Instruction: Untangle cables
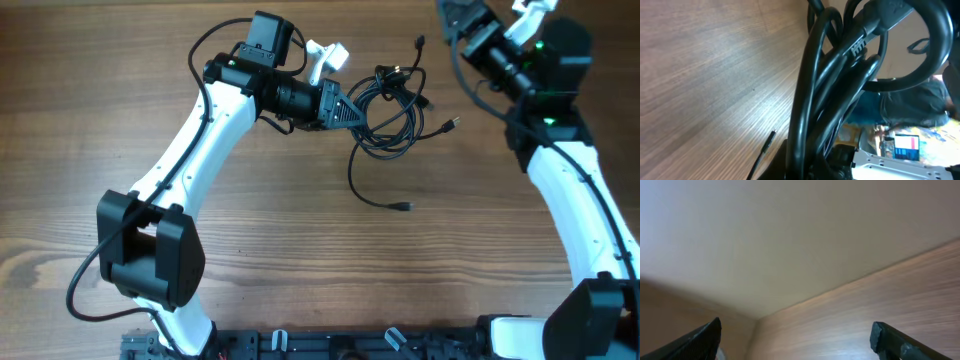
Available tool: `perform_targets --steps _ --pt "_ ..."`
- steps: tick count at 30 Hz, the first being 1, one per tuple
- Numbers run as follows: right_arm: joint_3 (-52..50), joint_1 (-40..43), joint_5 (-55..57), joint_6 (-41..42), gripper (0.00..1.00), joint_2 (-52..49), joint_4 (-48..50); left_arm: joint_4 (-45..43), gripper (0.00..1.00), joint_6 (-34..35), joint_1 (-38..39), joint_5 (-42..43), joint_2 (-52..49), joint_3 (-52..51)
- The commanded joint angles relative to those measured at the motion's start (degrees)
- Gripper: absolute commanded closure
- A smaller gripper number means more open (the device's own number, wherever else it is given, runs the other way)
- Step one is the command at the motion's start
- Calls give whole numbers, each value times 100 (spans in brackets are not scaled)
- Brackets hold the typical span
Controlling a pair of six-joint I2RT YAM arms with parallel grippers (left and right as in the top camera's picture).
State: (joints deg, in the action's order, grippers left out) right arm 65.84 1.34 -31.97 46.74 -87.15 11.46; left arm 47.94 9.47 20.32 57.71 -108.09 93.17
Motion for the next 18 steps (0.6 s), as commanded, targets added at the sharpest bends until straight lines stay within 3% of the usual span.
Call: perform_targets --steps 1,4,6,9,12,15,18 --pt "92 -17 -1794 142 5 4 -96 -295 96 463 4 -695 42 26" --pt "90 -490 -1912 -68 11 2 -662 -584 96 1808 4 -2133 42 26" --pt "90 -890 -1370 -503 16 2 -1161 -623 96 2020 20 -2245 42 26" --pt "90 -1196 -702 -1246 26 -7 -1401 -396 96 1847 48 -2076 42 26" --pt "90 -1211 -660 -1705 42 -15 -1462 -94 96 1034 46 -1196 42 26" --pt "90 -1259 -664 -1910 63 -129 -1567 96 96 999 46 -1165 42 26" --pt "90 -1329 -638 -2028 63 -295 -1539 96 96 999 48 -944 42 26"
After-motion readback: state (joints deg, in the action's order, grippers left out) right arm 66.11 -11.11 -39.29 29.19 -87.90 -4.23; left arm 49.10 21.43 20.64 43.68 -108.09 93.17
